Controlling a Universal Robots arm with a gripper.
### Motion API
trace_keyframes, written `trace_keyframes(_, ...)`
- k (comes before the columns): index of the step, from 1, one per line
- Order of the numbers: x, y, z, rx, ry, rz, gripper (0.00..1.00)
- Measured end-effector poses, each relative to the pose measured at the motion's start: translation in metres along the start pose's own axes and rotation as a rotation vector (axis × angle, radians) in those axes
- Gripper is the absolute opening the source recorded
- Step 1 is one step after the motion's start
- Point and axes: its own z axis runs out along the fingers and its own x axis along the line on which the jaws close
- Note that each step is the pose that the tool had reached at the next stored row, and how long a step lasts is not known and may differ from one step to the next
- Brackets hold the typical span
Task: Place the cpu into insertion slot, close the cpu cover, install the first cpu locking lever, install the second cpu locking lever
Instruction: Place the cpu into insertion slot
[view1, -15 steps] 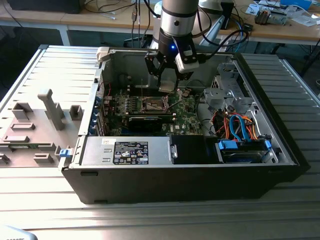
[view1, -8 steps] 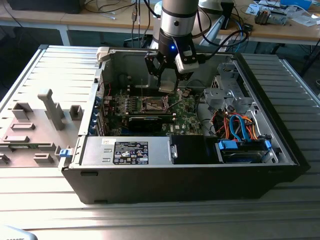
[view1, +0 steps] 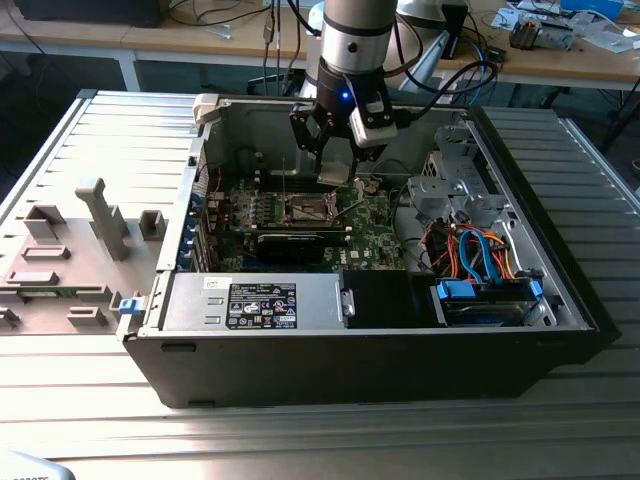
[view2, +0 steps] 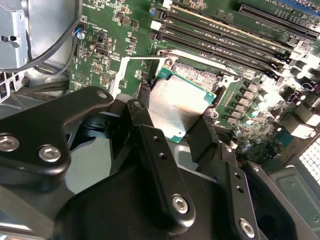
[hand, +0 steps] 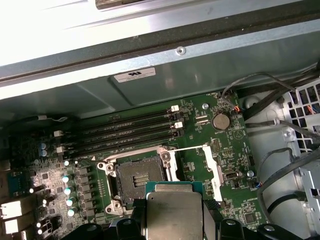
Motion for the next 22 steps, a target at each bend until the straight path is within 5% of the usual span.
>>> trace_keyframes(22, 0.0, -0.0001, 0.0023, -0.0005, -0.0016, 0.025, 0.54)
